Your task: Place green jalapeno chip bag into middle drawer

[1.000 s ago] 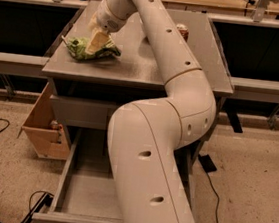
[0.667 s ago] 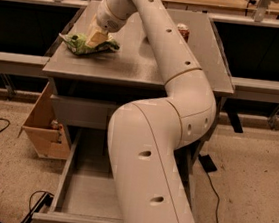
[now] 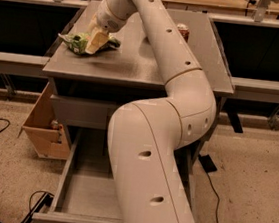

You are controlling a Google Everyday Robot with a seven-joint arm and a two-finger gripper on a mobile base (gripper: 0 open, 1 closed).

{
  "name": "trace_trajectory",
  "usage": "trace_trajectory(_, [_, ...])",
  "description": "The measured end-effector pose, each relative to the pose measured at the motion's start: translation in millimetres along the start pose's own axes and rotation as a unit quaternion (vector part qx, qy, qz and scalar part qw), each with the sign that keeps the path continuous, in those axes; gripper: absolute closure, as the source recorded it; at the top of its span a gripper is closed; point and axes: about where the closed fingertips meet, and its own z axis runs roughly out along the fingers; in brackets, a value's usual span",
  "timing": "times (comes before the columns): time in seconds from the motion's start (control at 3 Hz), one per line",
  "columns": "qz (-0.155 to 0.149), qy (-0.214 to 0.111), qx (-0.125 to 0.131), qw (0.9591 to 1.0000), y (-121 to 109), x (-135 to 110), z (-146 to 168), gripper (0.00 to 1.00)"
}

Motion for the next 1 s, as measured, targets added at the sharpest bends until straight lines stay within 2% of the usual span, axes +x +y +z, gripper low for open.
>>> trace_trajectory(0.33, [0.0, 0.0, 0.0, 1.0, 0, 0, 0, 0.2])
trace_trajectory(0.67, [0.0, 0.001, -0.002, 1.0, 0, 0, 6, 0.01])
trace_trajectory(1.0, [-0.002, 0.006, -0.001, 1.0, -5, 0, 30, 0.0])
